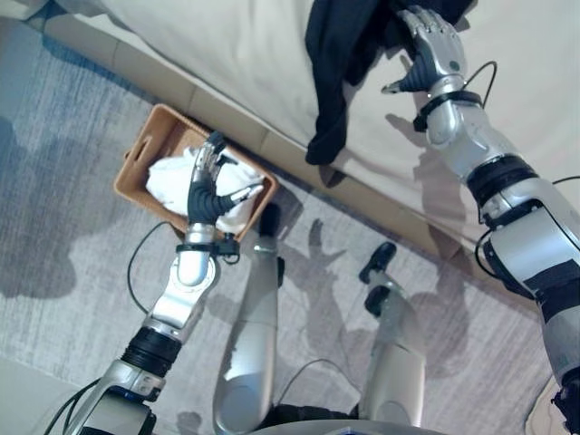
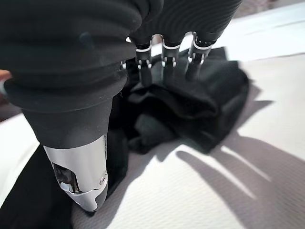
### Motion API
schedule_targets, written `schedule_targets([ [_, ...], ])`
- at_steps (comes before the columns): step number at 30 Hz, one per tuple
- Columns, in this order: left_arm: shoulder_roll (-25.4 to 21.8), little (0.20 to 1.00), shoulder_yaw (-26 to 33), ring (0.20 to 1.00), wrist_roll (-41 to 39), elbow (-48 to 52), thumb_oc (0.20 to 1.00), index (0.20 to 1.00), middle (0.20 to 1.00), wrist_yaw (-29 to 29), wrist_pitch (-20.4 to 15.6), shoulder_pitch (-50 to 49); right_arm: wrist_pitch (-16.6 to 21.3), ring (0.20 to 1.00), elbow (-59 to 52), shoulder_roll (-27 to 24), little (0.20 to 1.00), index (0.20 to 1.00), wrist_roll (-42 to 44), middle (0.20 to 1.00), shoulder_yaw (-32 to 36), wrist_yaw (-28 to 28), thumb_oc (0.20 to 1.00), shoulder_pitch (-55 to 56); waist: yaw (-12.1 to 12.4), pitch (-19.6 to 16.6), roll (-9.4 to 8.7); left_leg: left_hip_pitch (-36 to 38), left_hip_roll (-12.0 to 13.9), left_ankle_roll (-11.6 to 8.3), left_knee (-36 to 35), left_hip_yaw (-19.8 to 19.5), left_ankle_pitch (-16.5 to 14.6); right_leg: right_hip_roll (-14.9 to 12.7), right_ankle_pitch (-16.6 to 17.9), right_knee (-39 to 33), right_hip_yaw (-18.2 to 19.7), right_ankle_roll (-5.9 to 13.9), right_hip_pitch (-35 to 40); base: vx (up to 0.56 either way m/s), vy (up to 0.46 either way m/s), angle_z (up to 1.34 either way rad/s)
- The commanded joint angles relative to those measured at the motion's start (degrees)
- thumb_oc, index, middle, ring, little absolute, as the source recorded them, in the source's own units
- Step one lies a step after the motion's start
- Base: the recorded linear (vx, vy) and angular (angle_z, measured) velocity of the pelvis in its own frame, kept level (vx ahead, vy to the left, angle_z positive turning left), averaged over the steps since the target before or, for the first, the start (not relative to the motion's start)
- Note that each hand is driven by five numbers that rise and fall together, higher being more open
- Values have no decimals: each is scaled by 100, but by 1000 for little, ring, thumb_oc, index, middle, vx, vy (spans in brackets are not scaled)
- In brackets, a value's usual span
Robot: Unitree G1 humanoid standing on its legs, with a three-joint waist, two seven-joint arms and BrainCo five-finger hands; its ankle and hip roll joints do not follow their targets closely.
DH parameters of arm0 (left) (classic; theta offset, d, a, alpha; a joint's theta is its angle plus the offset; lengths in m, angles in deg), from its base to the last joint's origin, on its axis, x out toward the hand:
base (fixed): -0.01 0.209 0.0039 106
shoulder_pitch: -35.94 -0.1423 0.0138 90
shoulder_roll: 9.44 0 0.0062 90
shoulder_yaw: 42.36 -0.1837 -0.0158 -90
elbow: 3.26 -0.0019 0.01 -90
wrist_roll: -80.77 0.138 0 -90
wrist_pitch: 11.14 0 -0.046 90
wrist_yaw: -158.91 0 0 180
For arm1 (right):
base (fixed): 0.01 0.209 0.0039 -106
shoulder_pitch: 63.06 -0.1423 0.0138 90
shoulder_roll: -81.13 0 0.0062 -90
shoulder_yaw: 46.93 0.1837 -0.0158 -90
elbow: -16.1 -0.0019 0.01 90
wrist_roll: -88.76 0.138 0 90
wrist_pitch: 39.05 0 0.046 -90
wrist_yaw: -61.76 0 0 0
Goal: Pick up clothes into the bucket
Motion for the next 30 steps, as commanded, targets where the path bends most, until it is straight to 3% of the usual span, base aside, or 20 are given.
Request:
schedule_targets([
  [1,-28,1000,-94,1000,197,682,1000,1000,1000,27,-360,69,-53,1000,107,-508,1000,1000,-172,1000,-265,-75,1000,-615,254,-82,160,-371,-89,-50,-145,165,37,-244,-496,581,83,445,217,31,-4,11],
  [11,-37,1000,-89,1000,181,1023,1000,1000,1000,-39,-352,43,-236,1000,457,-582,1000,1000,-442,1000,-530,-133,1000,-799,385,-82,309,-795,-240,-48,-49,52,73,-350,-652,890,1,405,-172,22,4,12],
  [24,7,1000,-153,1000,87,1206,1000,1000,1000,-86,-356,0,-207,1000,398,-631,1000,1000,-300,1000,-605,-273,1000,-1116,436,-82,416,-1241,-347,-12,236,21,5,-471,-835,1305,81,375,-653,15,8,4],
  [25,11,1000,-140,1000,80,1202,1000,1000,1000,-93,-351,-17,-152,940,299,-623,940,940,-140,940,-522,-285,940,-1094,434,-82,413,-1286,-358,-4,293,21,-22,-482,-860,1346,96,369,-681,22,8,6],
  [26,12,1000,-140,1000,73,1202,1000,1000,1000,-94,-350,-18,-121,388,227,-624,388,388,-53,388,-483,-291,388,-1077,434,-82,413,-1312,-367,0,334,22,-34,-485,-877,1374,105,362,-709,22,8,5],
  [27,10,1000,-141,1000,72,1202,1000,1000,1000,-93,-350,-17,-122,200,222,-627,200,200,-51,200,-481,-290,200,-1075,436,-82,411,-1317,-367,0,340,23,-37,-486,-881,1380,108,362,-714,25,10,4],
  [30,4,1000,-136,1000,66,1159,1000,1000,1000,-85,-359,-26,-49,200,78,-576,200,200,186,200,-312,-322,200,-1024,429,-82,398,-1346,-377,8,373,31,-47,-504,-882,1412,99,373,-733,0,0,0],
])
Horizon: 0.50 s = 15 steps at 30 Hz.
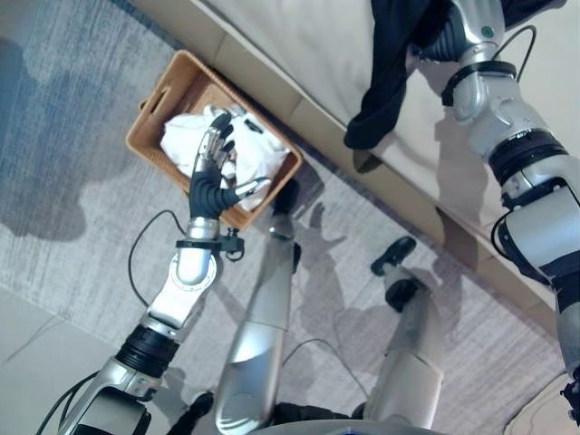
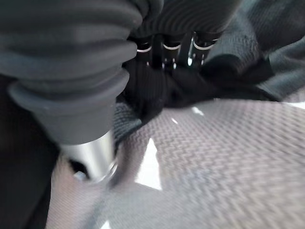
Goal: Pick up clothes into the bucket
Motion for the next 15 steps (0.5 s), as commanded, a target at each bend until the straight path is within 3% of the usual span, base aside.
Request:
schedule_targets([
  [1,89,1000,-10,1000,61,541,1000,1000,1000,-44,-354,-93,182,200,-174,-232,200,200,335,200,-139,-65,200,-370,164,-83,370,-276,-31,90,0,288,-103,-27,-327,325,233,411,381,0,0,0],
  [15,138,1000,-32,1000,-92,273,1000,1000,1000,34,-367,-60,635,200,-954,-9,200,200,1672,200,714,21,200,137,72,-83,247,129,84,82,-175,366,-68,35,-211,24,196,414,764,-4,-2,-1],
])
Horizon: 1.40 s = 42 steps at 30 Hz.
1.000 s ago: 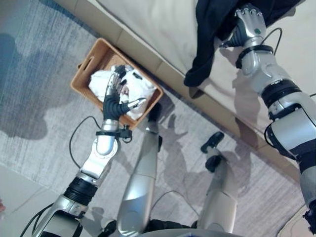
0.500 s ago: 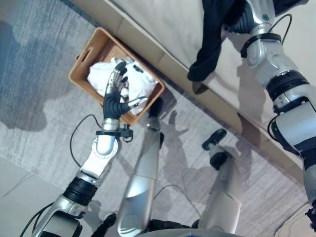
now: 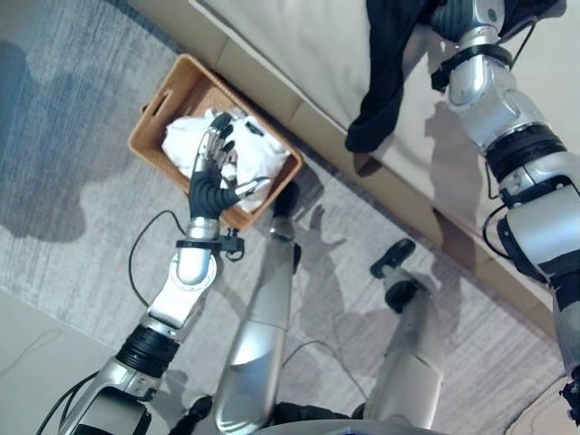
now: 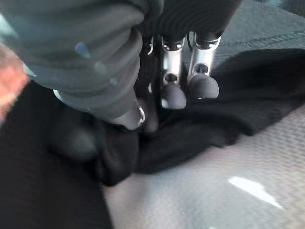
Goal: Pick up clothes into the bucket
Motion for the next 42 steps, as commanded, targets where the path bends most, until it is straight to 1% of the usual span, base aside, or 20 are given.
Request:
schedule_targets([
  [1,121,1000,-33,1000,-72,278,1000,1000,1000,32,-359,-65,374,200,-239,-190,200,200,418,200,7,-44,200,-142,66,-82,243,-153,30,82,-113,334,-68,-20,-224,149,189,415,496,-20,-9,-7],
  [8,169,1000,-15,1000,-206,-22,1000,1000,1000,145,-319,-47,675,200,-1025,-163,200,200,1185,200,497,135,200,419,-13,-82,130,290,171,43,-331,399,-7,92,-62,-223,156,439,942,-39,-17,-10],
  [9,210,1000,21,1000,-248,-131,1000,1000,1000,190,-302,-57,817,200,-1387,-141,200,200,1501,200,644,307,200,714,-69,-82,78,452,218,26,-408,439,19,135,-10,-347,149,439,1107,-42,-21,-12],
  [10,207,1000,15,1000,-251,-137,1000,1000,1000,193,-306,-61,814,200,-1401,-146,200,200,1505,200,654,313,200,733,-64,-82,77,469,220,26,-419,439,22,138,-4,-360,146,438,1124,-46,-18,-14],
  [12,256,1000,16,1000,-324,-280,1000,1000,1000,274,-279,-70,935,200,-1722,-187,200,200,1763,200,734,519,200,1030,-115,-82,18,669,268,11,-533,476,54,173,62,-513,137,453,1337,-42,-36,-14],
  [13,283,1000,53,1000,-383,-412,1000,1000,1000,353,-278,-110,1011,200,-1986,-217,200,200,1926,200,823,708,200,1375,-157,-82,-29,895,311,-3,-641,494,75,190,120,-682,101,458,1578,-45,-57,-12],
  [15,291,1000,65,1000,-407,-471,1000,1000,1000,387,-284,-130,1032,200,-2087,-227,200,200,1960,200,868,775,200,1544,-174,-82,-44,1013,332,-9,-698,500,90,203,157,-772,85,461,1715,-25,-34,-13],
  [17,353,1000,173,1000,-450,-712,1000,1000,1000,432,-259,-127,1117,200,-2417,-209,200,200,2132,200,1062,953,200,2079,-270,-84,-110,1349,397,-35,-840,540,119,241,266,-1049,57,483,2084,-25,-31,-10],
  [18,350,1000,167,1000,-451,-716,1000,1000,1000,433,-262,-131,1113,200,-2428,-210,200,200,2131,200,1071,955,200,2095,-267,-83,-110,1366,397,-35,-851,538,121,244,271,-1064,50,483,2105,-16,-34,-8],
  [20,412,1000,266,1000,-489,-820,1000,1000,1000,454,-256,-147,1185,200,-2597,-95,200,200,2356,200,1280,1097,200,2499,-327,-86,-148,1641,437,-48,-989,585,144,284,354,-1274,26,500,2394,-43,-15,-8],
  [21,443,1000,347,1000,-510,-900,1000,1000,1000,464,-253,-148,1227,200,-2777,-3,200,200,2457,200,1438,1180,200,2838,-369,-83,-169,1799,456,-6,-1150,634,345,298,577,-1503,-21,464,2563,-68,0,-7],
  [26,509,1000,522,1000,-523,-1118,1000,1000,1000,490,-244,-182,1327,200,-3150,215,200,200,2878,200,1665,1541,200,3502,-481,-213,-239,2203,533,-26,-1378,706,392,350,735,-1870,-89,491,2975,7,-19,-15],
  [27,555,1000,612,1000,-540,-1253,1000,1000,1000,500,-240,-196,1368,200,-3402,303,200,200,3154,200,1757,1796,200,3875,-547,-306,-281,2384,577,-34,-1501,728,413,388,805,-2052,-92,507,3165,42,-40,-12],
  [28,554,1000,609,1000,-541,-1253,1000,1000,1000,500,-241,-198,1366,200,-3407,302,200,200,3154,200,1760,1797,200,3883,-545,-302,-280,2395,577,-34,-1508,728,416,390,809,-2061,-95,507,3177,43,-40,-6],
  [32,639,1000,785,1000,-531,-1510,1000,1000,1000,565,-224,-267,1433,200,-4074,426,200,200,3756,200,1893,2402,200,4624,-685,-537,-365,2808,663,-70,-1747,769,445,458,930,-2444,-141,540,3595,53,-40,-9],
  [33,639,1000,785,1000,-531,-1510,1000,1000,1000,565,-224,-267,1432,200,-4074,426,200,200,3756,200,1893,2402,200,4624,-685,-536,-364,2810,663,-70,-1747,769,445,458,931,-2445,-141,540,3597,71,-45,-11],
  [34,679,1000,838,1000,-524,-1543,1000,1000,1000,598,-229,-297,1438,200,-4302,504,200,200,4010,200,1920,2643,200,4857,-738,-631,-391,2960,705,-75,-1815,792,438,485,966,-2561,-132,542,3714,36,-19,-11],
  [36,683,1000,864,1000,-522,-1577,1000,1000,1000,620,-241,-320,1457,200,-4480,504,200,200,4092,200,1954,2727,200,4977,-776,-700,-420,3057,726,-72,-1831,813,430,525,988,-2650,-108,545,3814,36,-30,-9],
  [40,751,1000,881,1000,-551,-1566,1000,1000,1000,693,-246,-387,1467,200,-4736,564,200,200,4279,200,2052,2864,200,5169,-821,-809,-421,3204,744,-81,-1896,837,425,534,997,-2732,-122,547,3946,36,-23,-8],
  [42,794,1000,891,1000,-485,-1618,1000,1000,1000,683,-213,-423,1520,200,-4955,744,200,200,4606,200,2235,2982,200,5318,-893,-922,-437,3350,778,-87,-1968,843,415,562,1015,-2797,-115,566,4046,55,-28,-2],
])
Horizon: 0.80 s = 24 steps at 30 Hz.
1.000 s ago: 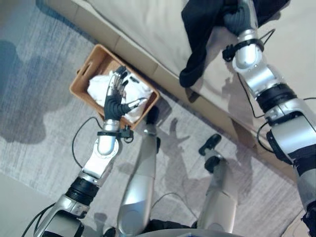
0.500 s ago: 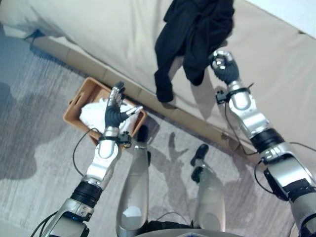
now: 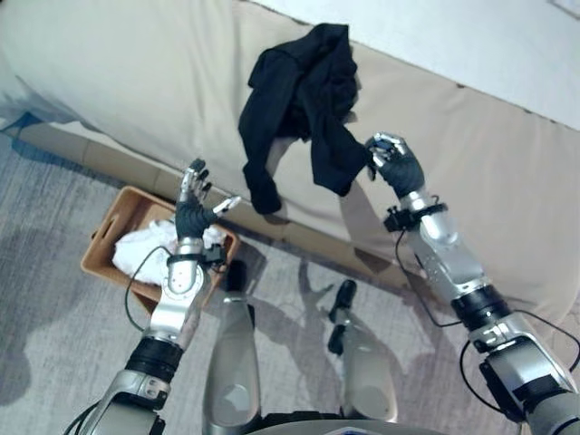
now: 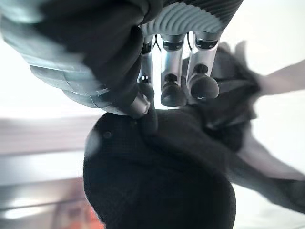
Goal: Pick up clothes into the bucket
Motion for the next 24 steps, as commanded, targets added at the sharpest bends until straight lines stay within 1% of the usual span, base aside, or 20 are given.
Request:
schedule_targets([
  [1,134,1000,108,1000,64,-3,1000,1000,1000,61,-235,-127,516,200,-609,75,200,200,494,200,384,207,200,191,-33,-611,54,-45,91,-93,-474,94,422,-394,-177,273,-129,528,482,42,-33,0],
  [5,161,1000,123,1000,-23,51,1000,1000,1000,149,-252,-232,590,200,-733,261,200,200,834,200,656,275,200,367,-57,-724,52,36,111,-84,-462,85,385,-356,-211,241,-138,518,593,29,-20,-2],
  [6,167,1000,93,1000,-26,42,1000,1000,1000,151,-252,-228,640,200,-709,313,200,200,880,200,756,199,200,357,-55,-743,54,36,100,-80,-465,76,382,-359,-226,247,-143,516,603,0,0,0],
  [7,158,1000,40,1000,-15,9,1000,1000,1000,154,-230,-218,716,200,-523,357,200,200,778,200,890,-68,200,252,-58,-754,66,18,83,-66,-481,62,405,-376,-217,262,-151,516,572,0,0,0],
  [8,158,1000,41,1000,-16,9,1000,1000,1000,155,-231,-222,716,200,-523,358,200,200,778,200,887,-69,200,255,-51,-745,70,31,95,-74,-460,63,373,-368,-239,277,-146,515,584,-33,5,1],
  [9,114,1000,21,1000,12,-3,1000,1000,1000,137,-220,-230,708,200,-240,221,200,200,90,200,928,-583,200,32,-47,-727,80,-6,71,-64,-483,59,412,-382,-215,289,-126,512,532,0,0,0],
  [10,81,1000,17,1000,26,5,1000,1000,1000,129,-209,-234,623,200,-129,27,200,200,-507,200,890,-920,200,-144,-30,-706,81,-10,85,-72,-460,65,384,-376,-240,317,-113,512,521,-35,3,1],
  [11,69,1000,3,1000,47,27,1000,1000,1000,126,-197,-251,547,200,-45,-102,200,200,-865,200,881,-1149,200,-320,-19,-687,85,-29,83,-73,-456,64,388,-378,-239,325,-112,508,506,0,0,0],
  [13,72,1000,-81,1000,69,33,1000,1000,1000,38,-189,-272,409,200,654,-117,200,200,-1419,200,842,-1748,200,-872,57,-622,122,-50,59,-69,-465,60,397,-378,-240,341,-133,500,484,0,0,0],
  [14,43,1000,-73,1000,96,52,1000,1000,1000,1,-166,-267,271,200,831,-218,200,200,-1886,200,752,-1976,200,-1165,77,-588,131,-68,42,-56,-497,58,435,-380,-216,332,-131,497,463,0,0,0],
  [16,29,1000,-120,1000,151,130,1000,1000,1000,-131,-162,-285,76,200,1268,-77,200,200,-2353,200,781,-2550,200,-1542,140,-497,177,-85,43,-61,-465,55,396,-371,-241,363,-126,494,453,0,0,0],
  [17,16,1000,-123,1000,169,167,1000,1000,1000,-209,-144,-290,-106,200,1533,-50,200,200,-2694,200,736,-2751,200,-1762,165,-457,193,-108,39,-59,-456,60,396,-371,-244,378,-121,492,431,-29,13,3],
  [18,16,1000,-118,1000,172,169,1000,1000,1000,-212,-141,-282,-105,200,1541,-47,200,200,-2700,200,732,-2758,200,-1779,155,-459,189,-123,29,-51,-474,60,430,-378,-219,365,-123,491,416,-12,5,6],
  [19,-12,1000,-117,1000,164,229,1000,1000,1000,-258,-124,-298,-459,200,1759,-114,200,200,-3349,200,620,-3046,200,-2025,199,-424,204,-127,44,-51,-449,64,390,-369,-246,387,-109,492,405,0,0,0],
  [20,-35,1000,-167,1000,288,323,1000,1000,1000,-392,-116,-281,-802,200,2062,-150,200,200,-4243,200,380,-3295,200,-2363,245,-330,220,-208,44,-28,-384,60,368,-362,-242,427,-77,493,333,-31,-5,-3],
  [22,-66,1000,-228,1000,322,408,1000,1000,1000,-449,-145,-209,-1066,200,2399,-294,200,200,-4806,200,57,-3384,200,-2713,296,-216,237,-345,27,-6,-305,28,354,-377,-250,519,-69,496,215,-52,0,-4],
  [24,-85,1000,-312,1000,352,541,1000,1000,1000,-471,-174,-120,-1118,200,2824,-366,200,200,-4909,200,-175,-3367,200,-3013,359,-89,273,-491,-10,2,-229,-12,348,-410,-270,637,-107,494,102,-49,1,5],
])
